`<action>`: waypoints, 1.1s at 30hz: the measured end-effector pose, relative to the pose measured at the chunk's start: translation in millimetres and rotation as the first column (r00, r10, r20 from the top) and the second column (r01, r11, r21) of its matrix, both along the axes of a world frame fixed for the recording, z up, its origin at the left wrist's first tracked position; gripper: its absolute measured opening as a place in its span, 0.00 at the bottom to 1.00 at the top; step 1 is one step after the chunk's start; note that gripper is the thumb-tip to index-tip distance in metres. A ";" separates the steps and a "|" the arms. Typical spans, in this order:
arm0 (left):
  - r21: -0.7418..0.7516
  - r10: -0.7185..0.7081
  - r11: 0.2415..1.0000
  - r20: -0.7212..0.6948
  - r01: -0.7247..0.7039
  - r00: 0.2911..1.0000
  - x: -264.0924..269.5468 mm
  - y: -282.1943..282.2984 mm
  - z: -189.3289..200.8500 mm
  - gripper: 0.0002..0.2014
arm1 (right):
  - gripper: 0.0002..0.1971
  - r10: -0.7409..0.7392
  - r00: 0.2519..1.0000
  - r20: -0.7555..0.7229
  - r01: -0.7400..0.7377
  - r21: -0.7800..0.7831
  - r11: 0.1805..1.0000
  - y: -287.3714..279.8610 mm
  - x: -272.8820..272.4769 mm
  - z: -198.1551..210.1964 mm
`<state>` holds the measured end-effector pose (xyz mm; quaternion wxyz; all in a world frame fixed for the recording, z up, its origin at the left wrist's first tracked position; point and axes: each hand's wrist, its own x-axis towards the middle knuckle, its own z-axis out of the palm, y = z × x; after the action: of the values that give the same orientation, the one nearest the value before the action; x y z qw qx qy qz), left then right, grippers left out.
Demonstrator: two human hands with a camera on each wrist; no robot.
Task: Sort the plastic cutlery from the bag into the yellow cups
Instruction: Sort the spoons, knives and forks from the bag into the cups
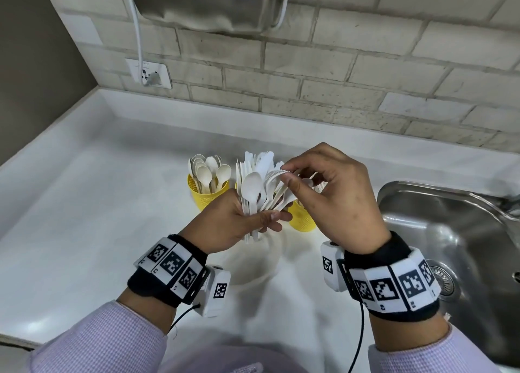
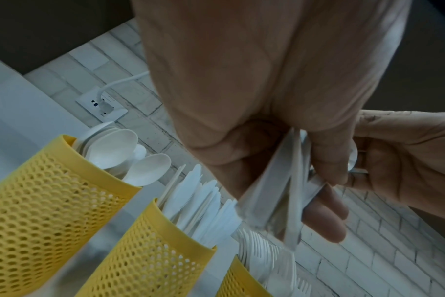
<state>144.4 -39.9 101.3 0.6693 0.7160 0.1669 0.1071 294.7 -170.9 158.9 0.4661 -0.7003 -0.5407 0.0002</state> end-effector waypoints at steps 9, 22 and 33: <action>-0.082 -0.004 0.997 0.008 0.005 1.000 1.1 1.6 -3.0 0.10 | 0.02 -0.042 0.997 -0.067 0.049 0.111 0.993 -1.8 1.9 2.8; -0.128 -0.008 0.992 -0.001 0.008 1.000 2.8 -1.3 -5.6 0.07 | 0.04 0.076 0.813 -0.577 0.304 0.533 0.790 -16.7 33.0 34.4; -0.143 -0.031 0.989 0.001 0.031 1.000 6.4 -2.0 -1.2 0.08 | 0.04 0.049 0.893 -0.447 0.005 0.118 0.993 -10.7 -0.1 19.2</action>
<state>150.8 -41.9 100.1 0.7204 0.6688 0.1635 0.0842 294.6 -181.6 178.2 0.6184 -0.6468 -0.4253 0.1355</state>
